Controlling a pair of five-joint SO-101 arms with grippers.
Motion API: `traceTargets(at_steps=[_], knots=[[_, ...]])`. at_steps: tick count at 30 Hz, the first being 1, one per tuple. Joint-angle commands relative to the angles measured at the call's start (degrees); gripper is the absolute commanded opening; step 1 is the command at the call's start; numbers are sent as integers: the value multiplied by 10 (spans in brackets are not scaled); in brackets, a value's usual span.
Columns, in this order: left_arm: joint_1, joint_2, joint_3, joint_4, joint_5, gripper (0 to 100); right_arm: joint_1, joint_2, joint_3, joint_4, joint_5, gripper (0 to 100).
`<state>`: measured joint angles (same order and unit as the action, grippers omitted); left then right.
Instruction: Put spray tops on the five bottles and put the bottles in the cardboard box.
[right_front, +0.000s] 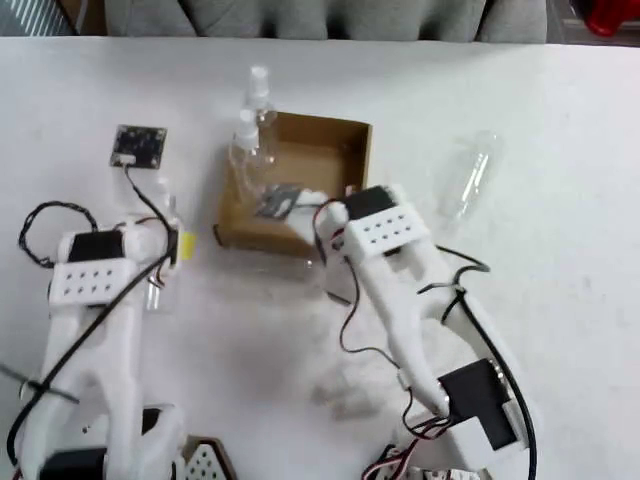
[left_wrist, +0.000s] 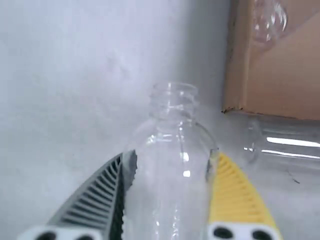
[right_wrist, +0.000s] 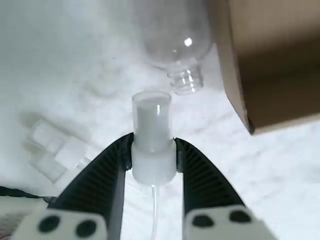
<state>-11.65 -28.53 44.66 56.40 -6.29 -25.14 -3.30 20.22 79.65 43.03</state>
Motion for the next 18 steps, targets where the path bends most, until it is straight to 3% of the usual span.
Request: traceTargets(at_steps=[1,10,16,18], knots=[[-8,-114,26,14,9,20,44,-51,-4,23,-100,15],[17,-281,81,12,12,20,164,-240,33,26,-186,15],[136,-356,78,-2,14,20,227,-393,30,49,-193,15],[172,-391,84,-27,14,20,266,-453,14,36,-234,15]])
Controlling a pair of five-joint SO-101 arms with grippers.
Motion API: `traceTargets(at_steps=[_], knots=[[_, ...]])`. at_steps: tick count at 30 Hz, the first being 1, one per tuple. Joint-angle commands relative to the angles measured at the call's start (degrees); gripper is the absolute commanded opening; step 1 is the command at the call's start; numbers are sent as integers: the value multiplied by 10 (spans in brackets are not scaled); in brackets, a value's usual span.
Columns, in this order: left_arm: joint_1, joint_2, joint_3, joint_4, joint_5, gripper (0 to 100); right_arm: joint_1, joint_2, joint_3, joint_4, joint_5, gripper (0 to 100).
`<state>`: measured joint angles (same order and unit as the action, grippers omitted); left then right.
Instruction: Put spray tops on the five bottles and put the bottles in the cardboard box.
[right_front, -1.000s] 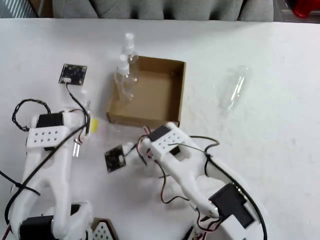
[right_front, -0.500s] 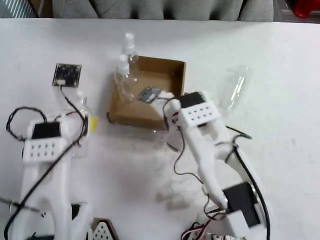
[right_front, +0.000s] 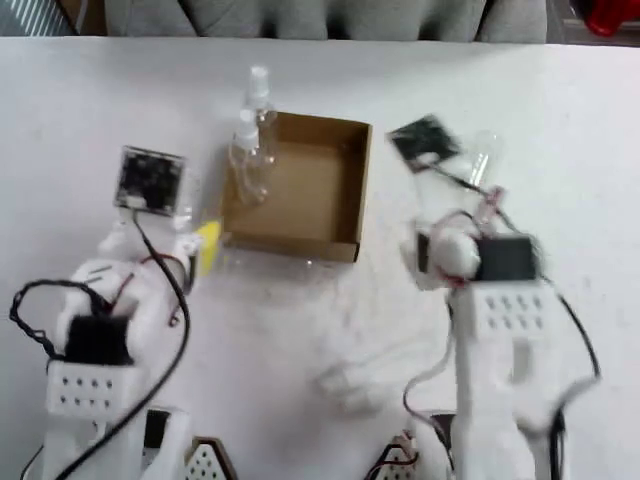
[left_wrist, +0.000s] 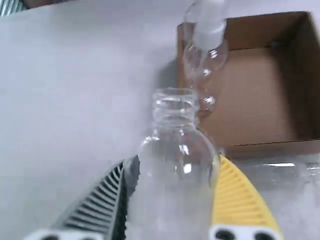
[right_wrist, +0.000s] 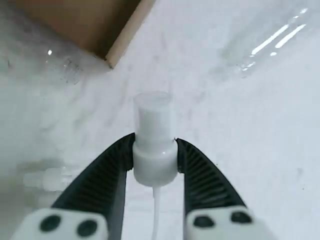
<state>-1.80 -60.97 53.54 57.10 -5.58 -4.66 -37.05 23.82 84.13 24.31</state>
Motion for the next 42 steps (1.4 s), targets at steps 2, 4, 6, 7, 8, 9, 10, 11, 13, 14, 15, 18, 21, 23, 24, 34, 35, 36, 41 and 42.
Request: traceTargets(at_steps=[2,4,6,7,8,9,10,11,13,14,15,18,21,23,24,34,35,36,41,42], knots=[[108,-101,-5,-47,7,20,100,-167,-39,-29,-113,15],[142,-132,-4,-56,7,20,119,-203,-52,-49,-139,15],[184,-162,11,-76,7,20,124,-221,-64,-66,-143,15],[204,-177,20,-95,7,20,124,-223,-73,-73,-145,15],[221,-192,33,-112,7,20,124,-223,-84,-80,-155,15],[238,-208,47,-127,7,20,124,-223,-95,-88,-175,15],[252,-224,62,-140,7,20,124,-223,-105,-101,-200,15],[262,-240,79,-150,7,20,124,-223,-114,-114,-223,15],[278,-274,113,-166,7,20,123,-223,-134,-138,-262,15],[284,-291,133,-175,7,20,122,-223,-144,-147,-279,15],[285,-308,152,-185,7,20,122,-223,-155,-158,-294,15],[283,-360,211,-217,8,20,116,-223,-176,-200,-331,15],[282,-412,258,-252,49,20,64,-222,-167,-295,-373,15],[282,-438,280,-270,95,20,29,-223,-152,-365,-382,15],[282,-444,287,-280,120,20,10,-223,-147,-399,-382,15],[271,-441,341,-357,117,20,-235,-197,-145,-573,-278,15],[262,-441,349,-367,105,20,-257,-186,-145,-573,-263,15],[250,-441,358,-380,98,20,-276,-175,-145,-573,-249,15],[196,-441,418,-466,91,20,-326,-136,-155,-545,-209,15],[192,-441,426,-477,91,20,-332,-133,-166,-515,-206,15]])
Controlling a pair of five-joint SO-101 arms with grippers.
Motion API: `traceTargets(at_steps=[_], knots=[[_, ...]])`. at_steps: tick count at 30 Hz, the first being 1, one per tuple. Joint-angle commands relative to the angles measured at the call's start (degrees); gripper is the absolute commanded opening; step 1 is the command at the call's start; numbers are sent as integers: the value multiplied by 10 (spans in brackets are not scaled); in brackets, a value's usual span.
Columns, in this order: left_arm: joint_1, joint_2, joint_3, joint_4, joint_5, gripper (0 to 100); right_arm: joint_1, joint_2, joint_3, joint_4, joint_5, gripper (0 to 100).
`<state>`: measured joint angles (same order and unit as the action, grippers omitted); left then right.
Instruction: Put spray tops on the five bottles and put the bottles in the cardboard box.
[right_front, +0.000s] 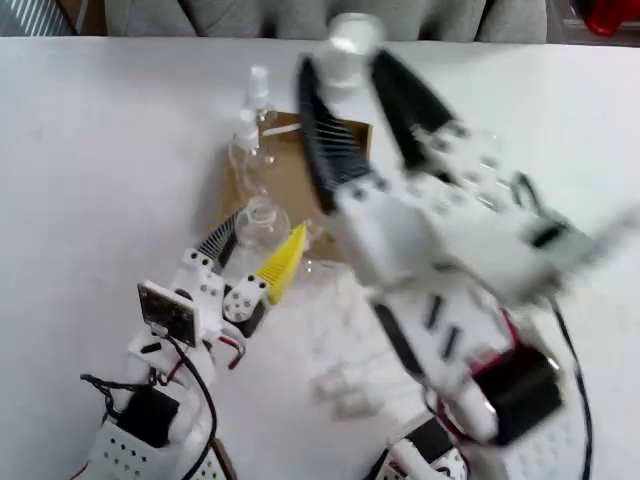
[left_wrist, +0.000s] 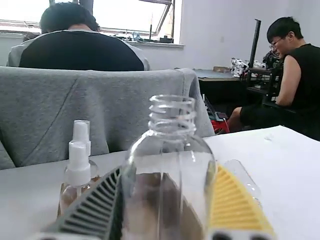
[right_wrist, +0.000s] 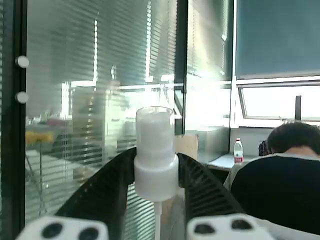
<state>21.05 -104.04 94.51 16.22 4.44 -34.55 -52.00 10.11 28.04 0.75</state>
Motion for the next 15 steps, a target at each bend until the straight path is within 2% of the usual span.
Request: traceTargets(at_steps=[1,6,15], knots=[[-39,-10,23,-76,-9,20,-41,18,-42,78,32,15],[-39,-9,25,-75,-10,20,-74,30,-79,157,29,15],[-40,-9,25,-70,-10,20,-74,36,-78,151,27,15]])
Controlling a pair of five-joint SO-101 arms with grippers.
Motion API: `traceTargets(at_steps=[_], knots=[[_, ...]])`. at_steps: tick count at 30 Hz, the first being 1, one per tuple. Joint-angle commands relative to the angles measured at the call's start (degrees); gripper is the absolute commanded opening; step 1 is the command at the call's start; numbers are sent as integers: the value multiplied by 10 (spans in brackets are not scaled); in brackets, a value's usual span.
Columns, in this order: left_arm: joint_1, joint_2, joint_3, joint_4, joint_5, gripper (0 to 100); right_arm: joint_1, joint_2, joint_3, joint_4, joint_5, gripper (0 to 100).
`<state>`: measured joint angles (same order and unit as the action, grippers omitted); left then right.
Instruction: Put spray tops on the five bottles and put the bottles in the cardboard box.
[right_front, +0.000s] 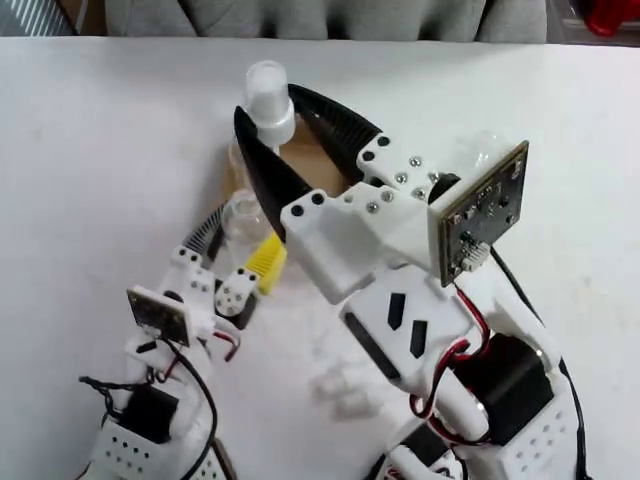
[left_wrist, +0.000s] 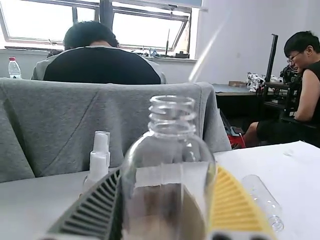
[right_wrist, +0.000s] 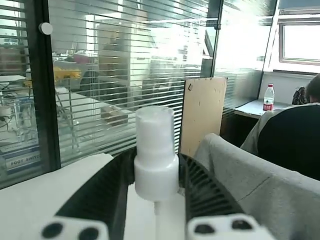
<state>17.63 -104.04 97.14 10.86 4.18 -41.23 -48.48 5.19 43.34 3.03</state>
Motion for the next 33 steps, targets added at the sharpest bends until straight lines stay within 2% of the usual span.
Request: traceTargets(at_steps=[1,21,30,33], knots=[[-6,-9,-2,-17,-7,20,-7,1,-29,-2,4,15],[-6,-9,-2,-17,-7,20,-4,51,-24,2,-25,15],[-7,-9,-2,-17,-7,20,-5,49,69,2,-25,15],[-7,-9,-2,-17,-7,20,-7,49,84,8,-57,15]])
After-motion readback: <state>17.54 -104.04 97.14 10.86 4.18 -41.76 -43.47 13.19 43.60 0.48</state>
